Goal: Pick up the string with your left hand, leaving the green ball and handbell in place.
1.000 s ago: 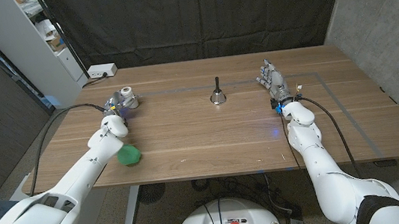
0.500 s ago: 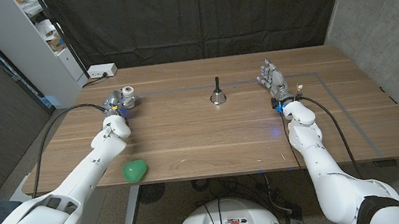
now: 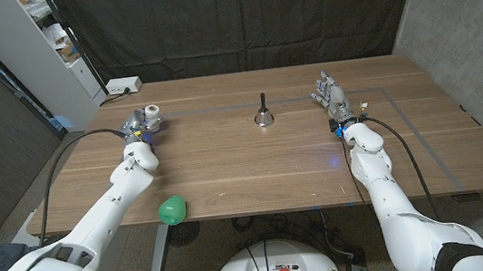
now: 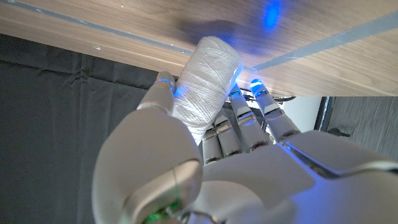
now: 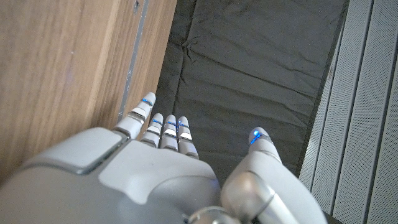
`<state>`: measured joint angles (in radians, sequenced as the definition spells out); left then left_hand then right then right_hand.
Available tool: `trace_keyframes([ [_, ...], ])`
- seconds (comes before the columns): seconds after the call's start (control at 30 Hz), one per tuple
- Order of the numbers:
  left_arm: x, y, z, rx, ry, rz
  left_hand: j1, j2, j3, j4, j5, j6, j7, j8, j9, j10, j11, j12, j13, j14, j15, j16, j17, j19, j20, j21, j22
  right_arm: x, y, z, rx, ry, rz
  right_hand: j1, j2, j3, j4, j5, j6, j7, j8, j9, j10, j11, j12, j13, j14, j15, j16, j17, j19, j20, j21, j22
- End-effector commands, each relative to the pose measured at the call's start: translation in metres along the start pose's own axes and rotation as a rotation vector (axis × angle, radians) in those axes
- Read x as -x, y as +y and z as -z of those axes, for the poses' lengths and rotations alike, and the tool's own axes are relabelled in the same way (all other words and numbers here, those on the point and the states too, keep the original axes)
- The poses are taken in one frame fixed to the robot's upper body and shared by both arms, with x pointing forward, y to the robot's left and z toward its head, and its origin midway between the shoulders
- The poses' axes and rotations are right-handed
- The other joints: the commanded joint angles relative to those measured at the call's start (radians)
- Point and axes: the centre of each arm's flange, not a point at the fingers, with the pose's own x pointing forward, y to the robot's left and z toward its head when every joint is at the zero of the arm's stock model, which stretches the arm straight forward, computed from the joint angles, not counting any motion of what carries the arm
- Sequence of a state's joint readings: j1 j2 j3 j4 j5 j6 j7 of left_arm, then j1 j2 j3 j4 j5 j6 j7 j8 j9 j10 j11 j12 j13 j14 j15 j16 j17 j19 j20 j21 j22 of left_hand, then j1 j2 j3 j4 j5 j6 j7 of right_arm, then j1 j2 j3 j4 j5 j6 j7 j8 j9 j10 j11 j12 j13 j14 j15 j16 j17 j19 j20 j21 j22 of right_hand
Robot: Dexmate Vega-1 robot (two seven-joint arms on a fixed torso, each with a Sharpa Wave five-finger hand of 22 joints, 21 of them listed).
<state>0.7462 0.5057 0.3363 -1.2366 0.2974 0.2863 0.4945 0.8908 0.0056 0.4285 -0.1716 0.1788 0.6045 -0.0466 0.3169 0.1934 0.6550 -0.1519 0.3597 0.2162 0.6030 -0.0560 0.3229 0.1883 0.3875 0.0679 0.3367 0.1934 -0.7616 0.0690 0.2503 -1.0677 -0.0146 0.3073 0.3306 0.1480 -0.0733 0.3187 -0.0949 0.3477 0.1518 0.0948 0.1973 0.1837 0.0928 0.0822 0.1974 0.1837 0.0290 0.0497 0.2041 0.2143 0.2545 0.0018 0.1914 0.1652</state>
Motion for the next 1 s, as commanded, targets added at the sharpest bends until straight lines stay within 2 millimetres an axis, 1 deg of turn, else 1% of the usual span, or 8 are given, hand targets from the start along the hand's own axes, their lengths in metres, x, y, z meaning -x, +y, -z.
trace_keyframes([
  [0.03, 0.005, 0.009, 0.003, 0.016, 0.009, -0.029, 0.109, 0.080, 0.014, -0.008, 0.002, 0.096, -0.042, 0.006, 0.002, 0.025, -0.008, 0.006, 0.008, 0.030, -0.033, 0.015, 0.003, 0.025, -0.002, 0.013, 0.003, 0.001, 0.004, -0.002, 0.001, -0.002, -0.010, 0.007, 0.007, -0.003, 0.001, 0.007, 0.012, 0.001, -0.001, 0.004, 0.009, 0.001, -0.003, 0.005, 0.006, 0.000, 0.006, 0.001, 0.008, 0.001, 0.000, 0.005],
  [0.17, 0.006, 0.011, 0.003, 0.012, 0.008, -0.038, 0.129, 0.086, 0.015, -0.008, 0.002, 0.100, -0.043, 0.004, 0.002, 0.033, -0.009, 0.006, 0.012, 0.054, -0.043, 0.025, 0.005, 0.050, -0.008, 0.024, 0.004, 0.002, 0.006, -0.004, 0.002, -0.006, -0.011, 0.007, 0.007, -0.004, 0.001, 0.007, 0.013, 0.001, -0.001, 0.004, 0.010, 0.001, -0.003, 0.005, 0.006, 0.000, 0.006, 0.001, 0.008, 0.001, 0.000, 0.005],
  [0.23, 0.006, 0.012, 0.003, 0.022, 0.005, -0.039, 0.133, 0.086, 0.014, -0.007, 0.002, 0.102, -0.042, 0.004, 0.003, 0.034, -0.009, 0.006, 0.013, 0.060, -0.042, 0.027, 0.006, 0.057, -0.008, 0.027, 0.004, 0.002, 0.006, -0.005, 0.002, -0.009, -0.012, 0.007, 0.007, -0.004, 0.001, 0.007, 0.012, 0.001, -0.001, 0.004, 0.010, 0.000, -0.003, 0.005, 0.006, -0.001, 0.006, 0.001, 0.008, 0.001, 0.000, 0.005],
  [0.67, 0.008, 0.017, 0.000, 0.033, -0.003, -0.052, 0.136, 0.088, 0.008, 0.002, 0.001, 0.116, -0.043, 0.007, 0.003, 0.046, -0.009, 0.007, 0.017, 0.077, -0.038, 0.032, 0.008, 0.062, -0.009, 0.031, 0.005, 0.003, 0.007, -0.007, 0.002, -0.012, -0.011, 0.007, 0.008, -0.005, 0.000, 0.008, 0.013, 0.000, 0.000, 0.004, 0.011, 0.002, -0.002, 0.005, 0.007, -0.001, 0.007, 0.001, 0.009, 0.001, 0.000, 0.005],
  [1.0, 0.010, 0.026, -0.004, 0.048, -0.002, -0.072, 0.136, 0.090, 0.006, 0.005, 0.002, 0.121, -0.042, 0.006, 0.004, 0.054, -0.009, 0.008, 0.020, 0.082, -0.041, 0.032, 0.008, 0.063, -0.007, 0.033, 0.006, 0.002, 0.006, -0.010, 0.005, -0.015, -0.015, 0.008, 0.009, -0.006, 0.000, 0.009, 0.013, 0.001, -0.001, 0.004, 0.012, 0.001, -0.002, 0.005, 0.008, 0.000, 0.007, 0.001, 0.009, 0.002, 0.000, 0.005],
])
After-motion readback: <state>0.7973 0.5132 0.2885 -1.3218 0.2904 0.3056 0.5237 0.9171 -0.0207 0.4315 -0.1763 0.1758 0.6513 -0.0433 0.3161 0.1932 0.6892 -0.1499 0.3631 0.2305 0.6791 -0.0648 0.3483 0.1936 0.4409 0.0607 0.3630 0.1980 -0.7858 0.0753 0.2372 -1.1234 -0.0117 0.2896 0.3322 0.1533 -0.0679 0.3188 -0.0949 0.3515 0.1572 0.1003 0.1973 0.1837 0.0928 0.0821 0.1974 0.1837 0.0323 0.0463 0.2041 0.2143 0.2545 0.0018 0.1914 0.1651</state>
